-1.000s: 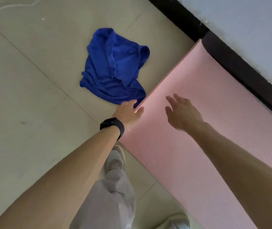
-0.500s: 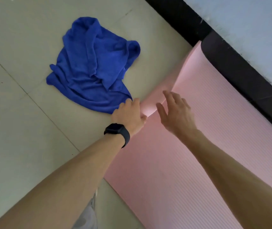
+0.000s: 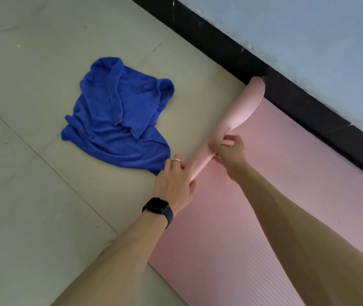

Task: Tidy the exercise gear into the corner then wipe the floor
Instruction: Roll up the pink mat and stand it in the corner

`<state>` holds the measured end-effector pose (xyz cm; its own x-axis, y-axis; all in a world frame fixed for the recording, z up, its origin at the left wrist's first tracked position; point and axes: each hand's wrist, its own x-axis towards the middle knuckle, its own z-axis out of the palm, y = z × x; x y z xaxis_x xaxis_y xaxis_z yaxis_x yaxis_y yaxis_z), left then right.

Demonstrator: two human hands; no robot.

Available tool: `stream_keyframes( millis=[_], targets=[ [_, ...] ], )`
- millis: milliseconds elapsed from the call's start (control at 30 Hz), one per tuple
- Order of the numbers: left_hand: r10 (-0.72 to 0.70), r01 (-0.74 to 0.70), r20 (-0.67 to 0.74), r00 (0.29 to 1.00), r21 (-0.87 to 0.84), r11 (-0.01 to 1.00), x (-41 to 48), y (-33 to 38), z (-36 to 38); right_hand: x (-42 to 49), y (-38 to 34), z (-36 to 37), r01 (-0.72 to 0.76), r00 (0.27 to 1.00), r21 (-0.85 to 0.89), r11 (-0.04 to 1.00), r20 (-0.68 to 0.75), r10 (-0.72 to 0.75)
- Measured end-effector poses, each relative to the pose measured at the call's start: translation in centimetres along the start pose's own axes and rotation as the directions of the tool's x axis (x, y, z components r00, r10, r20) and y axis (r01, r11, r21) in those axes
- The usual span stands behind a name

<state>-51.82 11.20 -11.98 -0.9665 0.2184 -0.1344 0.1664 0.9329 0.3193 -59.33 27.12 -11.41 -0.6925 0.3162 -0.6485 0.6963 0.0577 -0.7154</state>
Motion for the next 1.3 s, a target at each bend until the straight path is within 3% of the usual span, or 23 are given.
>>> stream_keyframes(
  millis=[33, 100, 200, 233, 300, 333, 367, 400, 533, 667, 800, 967, 1067, 1167, 1233, 1300],
  targets=[
    [-0.014, 0.02, 0.055, 0.998, -0.117, 0.993, 0.0, 0.0, -0.3, -0.2, 0.9, -0.8, 0.033, 0.999, -0.064, 0.997, -0.006, -0.033],
    [-0.052, 0.106, 0.161, 0.986, -0.348, 0.932, 0.2, 0.2, -0.6, -0.2, 2.7, -2.1, 0.13, 0.983, -0.391, 0.911, -0.068, -0.169],
    [0.007, 0.028, 0.144, 0.99, -0.24, 0.97, 1.0, 0.6, -0.4, -0.6, 3.3, -3.2, 0.151, 0.926, -0.663, 0.733, -0.165, -0.339],
    [0.034, -0.004, 0.159, 0.987, -0.182, 0.983, 1.1, 0.8, 0.0, -0.8, 3.4, -3.6, 0.22, 0.884, -0.761, 0.61, -0.109, -0.454],
    [0.083, -0.062, 0.203, 0.976, -0.107, 0.992, 0.7, 1.6, 1.0, -0.6, 3.5, -4.7, 0.387, 0.759, -0.902, 0.192, 0.193, -0.622],
    [0.102, -0.084, 0.225, 0.969, -0.088, 0.993, 0.3, 2.3, 1.7, -0.2, 3.6, -5.3, 0.452, 0.705, -0.892, 0.0, 0.357, -0.613],
    [0.116, -0.098, 0.238, 0.964, -0.085, 0.992, -0.2, 2.9, 2.4, 0.3, 3.6, -6.1, 0.502, 0.679, -0.857, -0.12, 0.476, -0.559],
    [0.129, -0.109, 0.24, 0.962, -0.093, 0.99, -0.6, 3.6, 2.8, 0.5, 3.7, -6.9, 0.533, 0.679, -0.828, -0.174, 0.541, -0.497],
    [0.173, -0.123, 0.18, 0.968, -0.259, 0.958, -0.6, 4.4, 1.8, -0.4, 5.2, -10.1, 0.562, 0.626, -0.816, -0.135, 0.527, -0.575],
    [0.147, -0.104, 0.292, 0.945, -0.159, 0.982, -0.8, 4.8, 2.2, -2.2, 6.8, -13.0, 0.524, 0.683, -0.847, -0.092, 0.482, -0.548],
    [0.171, -0.156, 0.237, 0.956, -0.08, 0.985, -3.3, 7.8, 4.6, -2.9, 3.6, -11.3, 0.526, 0.586, -0.85, 0.031, 0.336, -0.738],
    [0.275, -0.274, 0.21, 0.938, -0.033, 0.961, -4.0, 8.9, 4.6, 0.7, 2.8, -11.8, 0.465, 0.79, -0.885, 0.02, 0.405, -0.461],
    [0.354, -0.326, 0.282, 0.892, -0.14, 0.935, -2.8, 8.4, 2.4, -0.3, 6.3, -14.8, 0.434, 0.817, -0.899, 0.053, 0.369, -0.444],
    [0.369, -0.359, 0.314, 0.875, -0.091, 0.929, -1.9, 8.2, 2.1, -2.2, 9.5, -17.9, 0.382, 0.844, -0.917, 0.115, 0.295, -0.448],
    [0.395, -0.409, 0.4, 0.827, -0.056, 0.911, -2.7, 9.2, 3.5, -3.3, 9.9, -19.3, 0.397, 0.784, -0.901, 0.174, 0.235, -0.575],
    [0.406, -0.412, 0.416, 0.814, -0.079, 0.908, -3.9, 11.2, 4.9, -3.6, 8.2, -19.3, 0.422, 0.659, -0.886, 0.192, 0.155, -0.736]
  ],
)
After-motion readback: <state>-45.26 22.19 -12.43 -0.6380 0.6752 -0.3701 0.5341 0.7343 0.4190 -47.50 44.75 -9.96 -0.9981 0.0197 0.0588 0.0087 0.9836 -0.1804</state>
